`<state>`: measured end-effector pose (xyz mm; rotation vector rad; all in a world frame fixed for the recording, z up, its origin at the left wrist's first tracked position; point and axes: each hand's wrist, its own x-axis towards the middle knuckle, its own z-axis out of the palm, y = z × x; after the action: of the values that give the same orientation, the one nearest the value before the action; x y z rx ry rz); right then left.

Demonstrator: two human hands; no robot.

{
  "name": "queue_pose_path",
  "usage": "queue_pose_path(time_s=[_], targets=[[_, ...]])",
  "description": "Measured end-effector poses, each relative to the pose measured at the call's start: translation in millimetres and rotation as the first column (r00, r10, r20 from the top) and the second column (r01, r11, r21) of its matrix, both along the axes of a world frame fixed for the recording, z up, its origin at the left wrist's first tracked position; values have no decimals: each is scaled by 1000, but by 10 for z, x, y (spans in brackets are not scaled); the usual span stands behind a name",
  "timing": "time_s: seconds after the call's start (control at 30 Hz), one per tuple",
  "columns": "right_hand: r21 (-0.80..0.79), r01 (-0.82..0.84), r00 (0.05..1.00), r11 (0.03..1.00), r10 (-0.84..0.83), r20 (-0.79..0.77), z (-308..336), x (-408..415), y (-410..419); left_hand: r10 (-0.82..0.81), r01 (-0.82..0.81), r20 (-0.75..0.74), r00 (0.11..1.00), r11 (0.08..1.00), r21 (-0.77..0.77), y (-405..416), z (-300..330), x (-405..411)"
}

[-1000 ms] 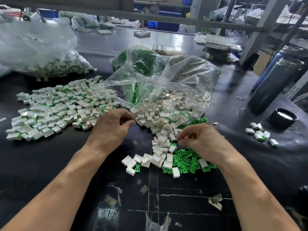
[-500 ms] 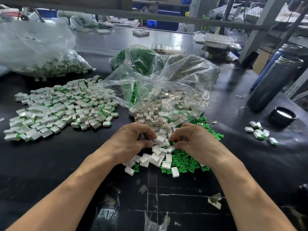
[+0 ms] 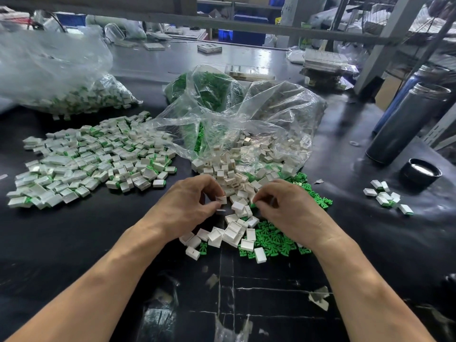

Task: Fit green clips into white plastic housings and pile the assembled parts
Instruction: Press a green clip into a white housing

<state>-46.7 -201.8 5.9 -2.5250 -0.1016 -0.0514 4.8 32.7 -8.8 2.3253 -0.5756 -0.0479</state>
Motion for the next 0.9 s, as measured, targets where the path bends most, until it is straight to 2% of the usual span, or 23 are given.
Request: queue_pose_path(time_s=[0.2,0.3,0.5,0.53,0.6,0.7,0.8,0.9], targets=[[186,123,988,975,-139,72,-18,-1,13,53,-48,72,996,996,-72,-25,17,-34],[250,151,981,956,-177,84,-27,-3,34,32,-25,125,992,998,-59,-33,34,-55],[420,145,975,896,-202,92,-57,-6,112,24,-15,134,991,998,-68,-47,84,-82],[451,138,977,882,-197,87,-61,-9,121,30,-17,127,991,994,-106,-53,91,-83],[534,117,980,838,-185,74,-54,-12,146,46,-36,32,998,959,-280,-75,108,-90],[675,73,987,734,-152,59,-9,-25,229,-3,-104,-185,983,817,-567,-132,149,-101],[771,25,991,636,-115,63,28,-41,298,-69,-143,-278,958,727,-671,-183,153,-111],[796,-18,990,604,-99,97,38,-57,328,-103,-131,-285,953,708,-694,-210,136,-119]])
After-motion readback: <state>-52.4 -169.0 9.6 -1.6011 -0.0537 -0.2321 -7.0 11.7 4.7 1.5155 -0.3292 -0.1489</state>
